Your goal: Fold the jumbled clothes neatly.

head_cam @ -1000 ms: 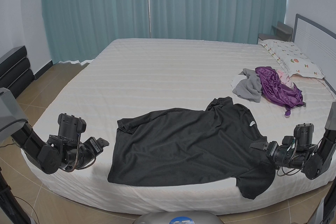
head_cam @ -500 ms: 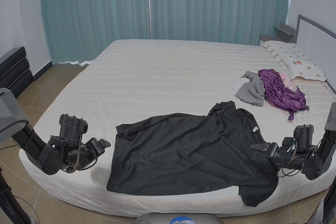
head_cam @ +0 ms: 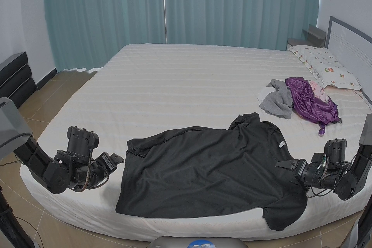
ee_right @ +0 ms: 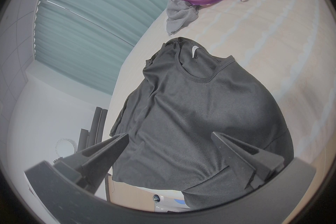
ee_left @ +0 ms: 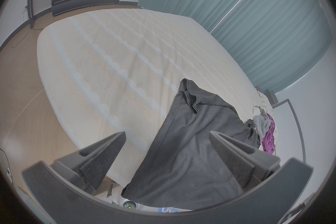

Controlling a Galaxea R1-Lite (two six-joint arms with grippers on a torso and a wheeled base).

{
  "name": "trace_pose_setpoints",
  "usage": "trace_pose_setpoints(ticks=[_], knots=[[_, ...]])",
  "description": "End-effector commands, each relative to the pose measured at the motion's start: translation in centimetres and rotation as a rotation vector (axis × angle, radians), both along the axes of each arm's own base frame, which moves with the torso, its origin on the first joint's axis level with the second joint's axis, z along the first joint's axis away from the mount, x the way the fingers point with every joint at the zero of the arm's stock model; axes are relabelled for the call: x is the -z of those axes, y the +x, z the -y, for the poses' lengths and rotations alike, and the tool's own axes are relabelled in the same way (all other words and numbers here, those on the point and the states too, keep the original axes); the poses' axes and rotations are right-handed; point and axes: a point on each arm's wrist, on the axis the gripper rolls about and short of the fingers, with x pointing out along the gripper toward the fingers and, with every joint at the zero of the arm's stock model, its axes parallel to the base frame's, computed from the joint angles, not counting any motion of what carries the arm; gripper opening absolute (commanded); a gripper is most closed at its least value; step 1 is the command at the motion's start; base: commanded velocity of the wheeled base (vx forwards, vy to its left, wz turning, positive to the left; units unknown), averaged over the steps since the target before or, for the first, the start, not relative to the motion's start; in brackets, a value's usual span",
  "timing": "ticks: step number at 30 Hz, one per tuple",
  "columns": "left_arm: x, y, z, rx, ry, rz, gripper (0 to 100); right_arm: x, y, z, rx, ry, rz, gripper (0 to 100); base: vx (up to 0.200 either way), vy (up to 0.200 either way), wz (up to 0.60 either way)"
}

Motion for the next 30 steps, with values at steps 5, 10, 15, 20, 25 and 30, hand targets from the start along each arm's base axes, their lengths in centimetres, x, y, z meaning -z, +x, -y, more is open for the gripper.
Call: trace_pose_setpoints(ticks=[5, 10, 15, 20, 25, 30], knots=[[-0.3, 0.1, 0.1, -0.001, -0.005, 0.014, 100, 0.1, 0.0, 0.0, -0.003, -0.001, -0.002, 100, 0.0, 0.0, 0.0], [-0.4, 0.1, 0.0, -0.002, -0.006, 0.019, 100, 0.1, -0.1, -0.1, -0.007, -0.001, -0.006, 100, 0.0, 0.0, 0.0], [-0.4, 0.1, -0.1, -0.005, -0.006, 0.019, 100, 0.1, -0.2, -0.2, -0.009, -0.001, -0.007, 100, 0.16, 0.0, 0.0], [-0.3, 0.2, 0.1, 0.0, -0.008, 0.017, 100, 0.2, -0.2, -0.3, -0.013, -0.002, -0.01, 100, 0.08, 0.0, 0.0], [-0.5, 1.1, 0.4, 0.018, -0.028, 0.032, 100, 0.2, -0.2, -0.4, -0.02, -0.002, -0.013, 100, 0.0, 0.0, 0.0], [-0.1, 3.6, 1.2, 0.049, -0.061, 0.042, 100, 0.4, -0.3, -0.6, -0.026, -0.002, -0.019, 100, 0.0, 0.0, 0.0]])
